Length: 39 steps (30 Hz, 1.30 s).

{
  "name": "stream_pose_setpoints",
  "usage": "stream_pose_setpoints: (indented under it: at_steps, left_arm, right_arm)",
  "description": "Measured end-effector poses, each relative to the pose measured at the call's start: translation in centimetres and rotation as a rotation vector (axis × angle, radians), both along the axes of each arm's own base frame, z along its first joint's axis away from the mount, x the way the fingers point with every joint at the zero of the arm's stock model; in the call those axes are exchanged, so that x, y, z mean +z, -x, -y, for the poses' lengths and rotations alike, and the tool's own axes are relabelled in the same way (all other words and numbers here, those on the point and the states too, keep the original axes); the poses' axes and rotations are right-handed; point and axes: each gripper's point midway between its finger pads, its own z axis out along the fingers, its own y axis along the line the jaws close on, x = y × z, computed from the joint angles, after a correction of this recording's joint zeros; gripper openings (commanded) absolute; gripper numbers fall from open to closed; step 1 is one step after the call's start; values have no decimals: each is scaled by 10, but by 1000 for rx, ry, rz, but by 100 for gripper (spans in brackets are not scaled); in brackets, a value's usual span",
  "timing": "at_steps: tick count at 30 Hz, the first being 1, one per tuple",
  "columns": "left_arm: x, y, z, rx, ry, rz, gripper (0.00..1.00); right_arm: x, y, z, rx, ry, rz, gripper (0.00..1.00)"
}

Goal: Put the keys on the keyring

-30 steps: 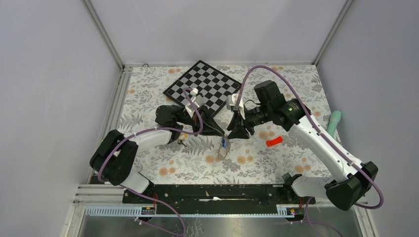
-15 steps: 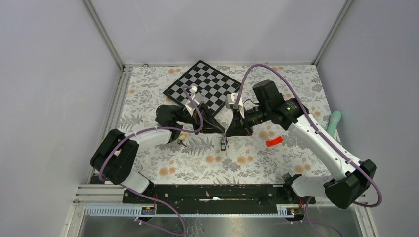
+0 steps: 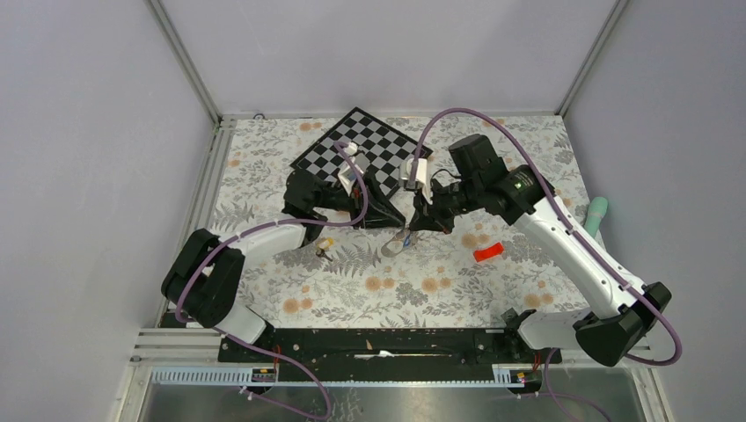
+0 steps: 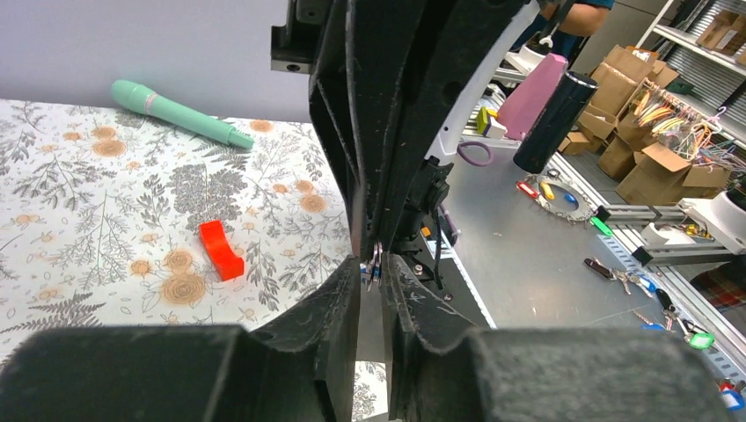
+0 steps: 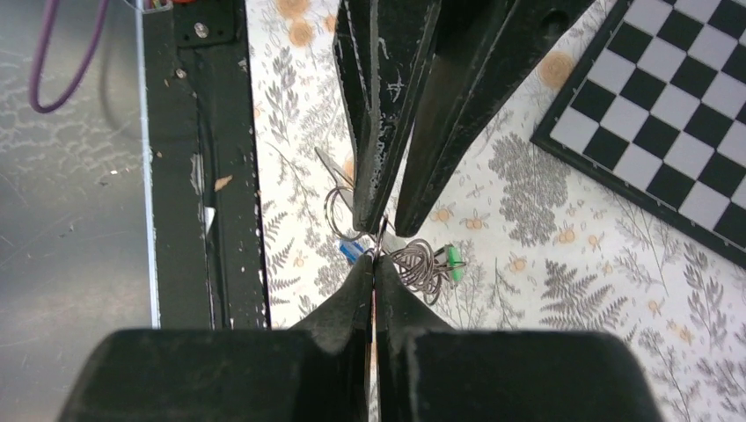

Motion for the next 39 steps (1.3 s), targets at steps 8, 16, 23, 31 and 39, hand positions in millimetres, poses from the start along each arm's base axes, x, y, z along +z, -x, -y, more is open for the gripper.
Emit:
stream_pose_setpoints:
  at_steps: [8,16,23,31,39]
  left_arm:
    - [-8,-8,5,-5,-44,1,28]
    - [-17,-10,9,-24,-68,-11,28]
    - [-19,-7,12,-39,-76,-9,25]
    - [-22,-2,14,-59,-85,-9,0]
    - [-24,-2,14,-66,-96,-15,0]
  right_arm:
    - [-12,-2,5,-30,99,-17,0]
    - [-20,-4,7,-47,143,-44,0]
    - [-21,-5,7,-50,147,-43,0]
    - [-22,-6,8,-59,153,-48,0]
    - [-24,-7,8,-77,163,-56,20]
